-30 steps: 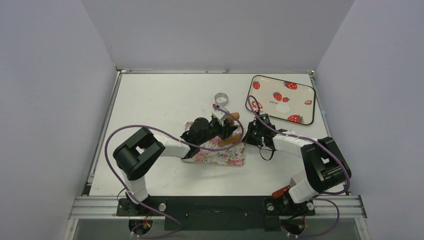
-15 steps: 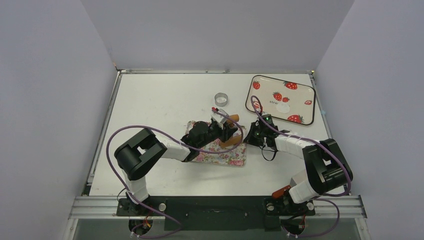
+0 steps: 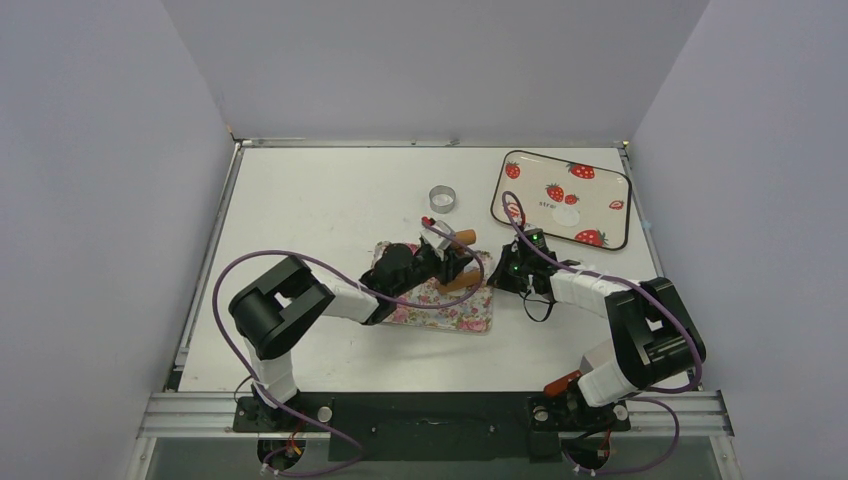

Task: Roll out the dumpling wrappers from the dough
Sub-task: Flatten out the dough on the work surface.

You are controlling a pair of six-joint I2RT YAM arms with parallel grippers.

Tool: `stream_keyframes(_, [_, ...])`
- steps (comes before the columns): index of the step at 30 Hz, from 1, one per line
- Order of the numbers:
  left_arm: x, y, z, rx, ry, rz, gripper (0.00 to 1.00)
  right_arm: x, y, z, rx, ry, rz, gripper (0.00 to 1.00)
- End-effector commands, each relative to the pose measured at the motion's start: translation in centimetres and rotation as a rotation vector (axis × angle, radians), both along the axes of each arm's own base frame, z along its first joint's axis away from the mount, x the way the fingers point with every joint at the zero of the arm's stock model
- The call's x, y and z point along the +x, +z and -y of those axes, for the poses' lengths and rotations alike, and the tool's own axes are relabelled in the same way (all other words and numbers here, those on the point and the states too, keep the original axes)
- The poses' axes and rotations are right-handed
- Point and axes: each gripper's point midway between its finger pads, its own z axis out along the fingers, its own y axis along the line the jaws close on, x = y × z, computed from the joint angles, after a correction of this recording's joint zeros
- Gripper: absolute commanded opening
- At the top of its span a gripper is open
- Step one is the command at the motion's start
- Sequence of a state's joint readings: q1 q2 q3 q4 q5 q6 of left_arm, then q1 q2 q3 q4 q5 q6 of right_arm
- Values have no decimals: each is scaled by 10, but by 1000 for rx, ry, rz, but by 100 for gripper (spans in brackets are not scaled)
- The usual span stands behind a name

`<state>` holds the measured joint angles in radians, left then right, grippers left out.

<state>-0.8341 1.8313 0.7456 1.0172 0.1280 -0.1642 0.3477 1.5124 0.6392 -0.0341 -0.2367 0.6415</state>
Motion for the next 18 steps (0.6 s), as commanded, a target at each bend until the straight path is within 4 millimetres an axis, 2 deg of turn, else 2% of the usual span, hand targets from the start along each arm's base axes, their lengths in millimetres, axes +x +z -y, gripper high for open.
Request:
stream_keyframes(1, [-11, -101, -48, 303, 45, -143, 0, 17, 13, 11, -31, -32, 73, 0])
stream_keyframes(4, [-12, -110, -52, 331, 40, -133, 0, 18, 13, 11, -28, -32, 73, 0])
stream_keyframes(10, [-1, -109, -50, 336, 38, -119, 0, 17, 13, 12, -29, -33, 73, 0])
stream_keyframes(18, [-2, -115, -56, 351, 38, -130, 0, 17, 12, 16, -31, -40, 71, 0])
